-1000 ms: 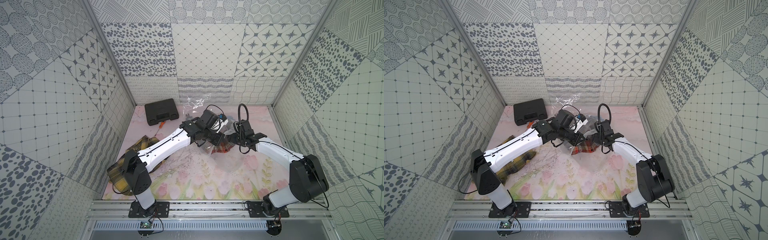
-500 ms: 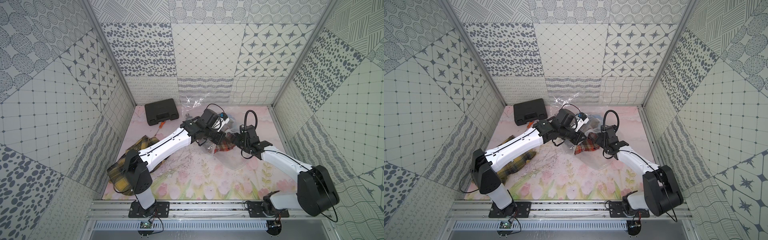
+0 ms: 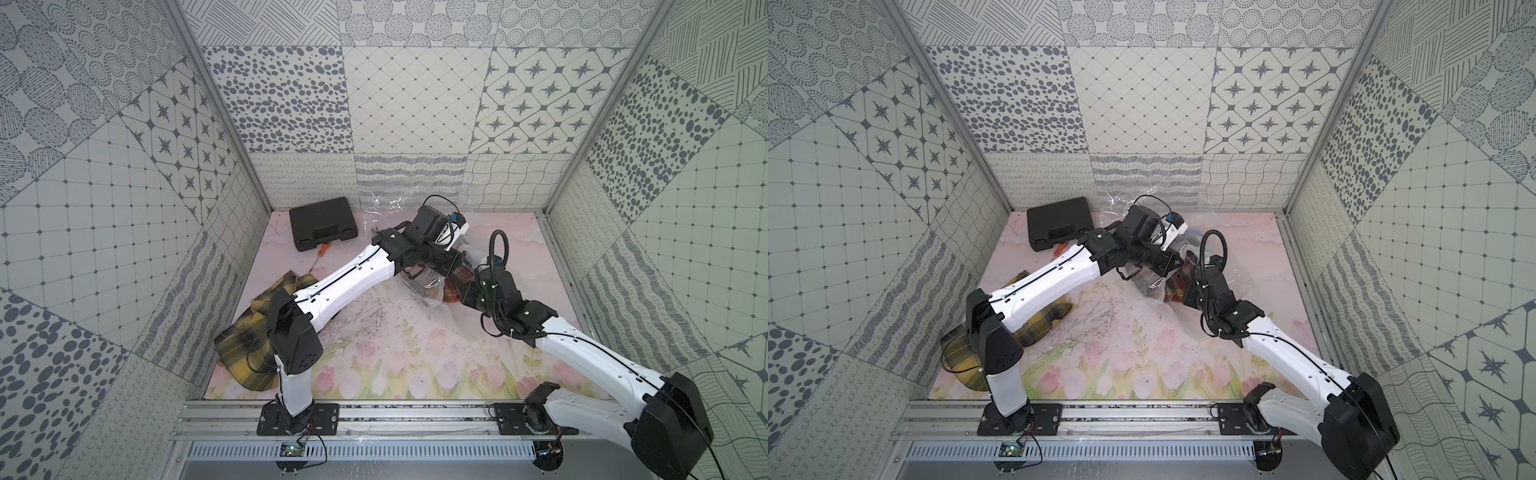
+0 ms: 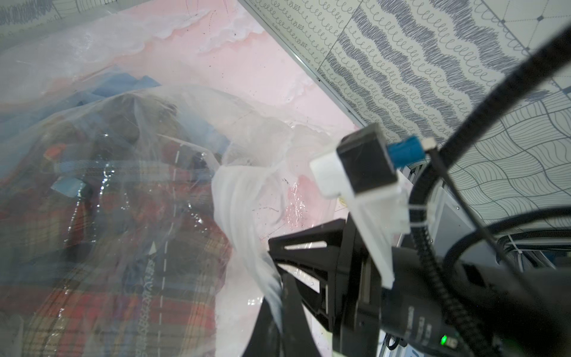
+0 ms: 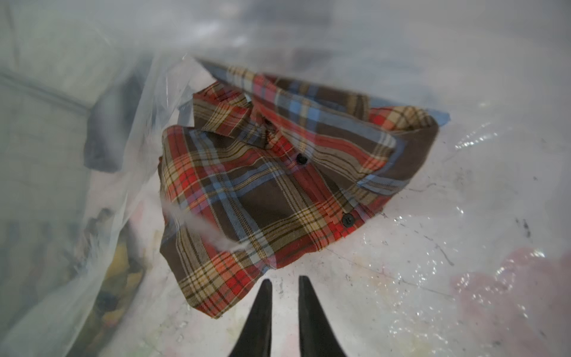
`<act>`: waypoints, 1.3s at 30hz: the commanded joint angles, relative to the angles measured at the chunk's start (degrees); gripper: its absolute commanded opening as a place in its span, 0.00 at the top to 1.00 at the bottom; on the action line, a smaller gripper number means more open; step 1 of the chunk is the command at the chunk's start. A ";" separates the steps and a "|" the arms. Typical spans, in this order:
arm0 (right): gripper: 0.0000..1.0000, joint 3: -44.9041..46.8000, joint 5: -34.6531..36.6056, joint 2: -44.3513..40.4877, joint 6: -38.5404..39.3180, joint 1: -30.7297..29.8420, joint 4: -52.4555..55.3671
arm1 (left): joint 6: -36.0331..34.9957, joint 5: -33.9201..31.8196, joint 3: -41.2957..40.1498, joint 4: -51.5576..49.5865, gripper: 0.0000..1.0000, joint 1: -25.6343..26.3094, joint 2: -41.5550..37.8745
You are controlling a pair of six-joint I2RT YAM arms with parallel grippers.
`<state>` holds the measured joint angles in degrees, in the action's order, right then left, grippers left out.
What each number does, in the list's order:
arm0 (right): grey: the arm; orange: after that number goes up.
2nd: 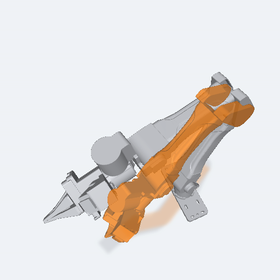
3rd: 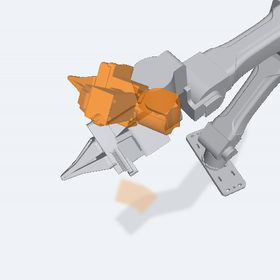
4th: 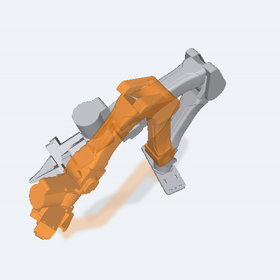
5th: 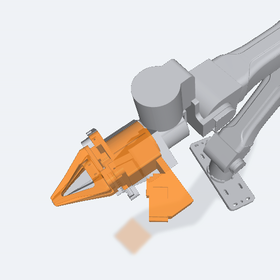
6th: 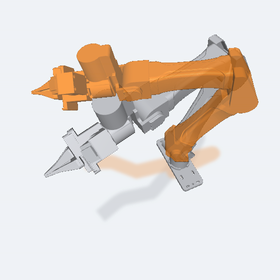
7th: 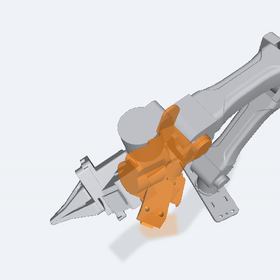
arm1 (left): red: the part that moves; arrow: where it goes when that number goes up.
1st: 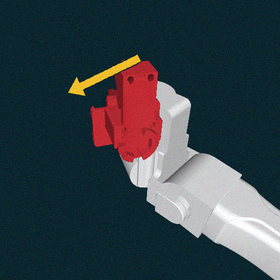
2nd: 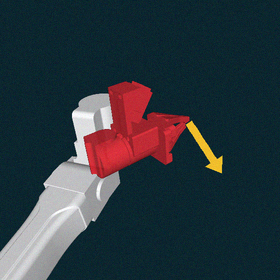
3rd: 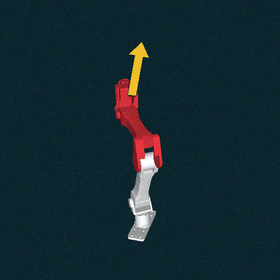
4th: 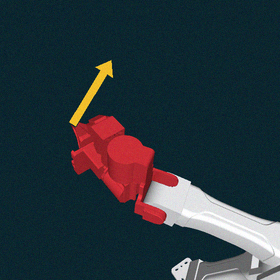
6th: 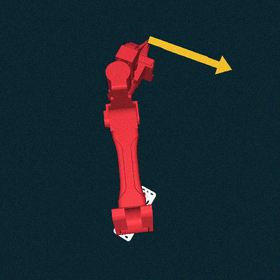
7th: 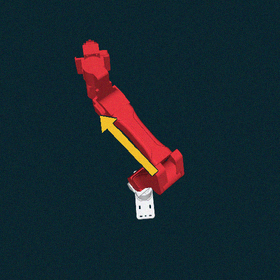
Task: Place the folded shirt into the vacuum bag
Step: Place the shirt in the vacuum bag.
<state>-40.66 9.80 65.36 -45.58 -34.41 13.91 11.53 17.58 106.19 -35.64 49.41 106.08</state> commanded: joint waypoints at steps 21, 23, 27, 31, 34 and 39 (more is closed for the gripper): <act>0.99 -12.48 8.03 34.79 -4.07 11.01 -37.13 | -1.55 3.20 -4.38 -0.39 1.00 1.55 -2.89; 0.95 -14.18 8.53 36.94 -5.62 11.30 -35.79 | -1.76 3.79 -4.85 -0.14 1.00 1.96 -2.84; 0.83 -16.96 9.20 42.51 -10.27 10.84 -33.03 | -2.43 5.17 -4.34 0.00 1.00 2.90 -2.38; 0.66 -17.50 8.86 45.30 -13.30 10.42 -32.87 | -2.99 4.25 -4.32 -0.92 1.00 3.06 -2.39; 0.64 -16.75 8.05 43.18 -11.85 10.36 -33.78 | -3.53 2.59 -4.57 -1.62 1.00 2.95 -2.61; 0.68 -14.29 6.04 35.91 -8.90 10.48 -35.82 | -3.12 2.19 -4.55 -0.69 1.00 2.83 -2.72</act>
<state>-55.33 16.82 106.78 -55.20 -24.27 -18.61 9.89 14.79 101.73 -34.11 51.00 104.18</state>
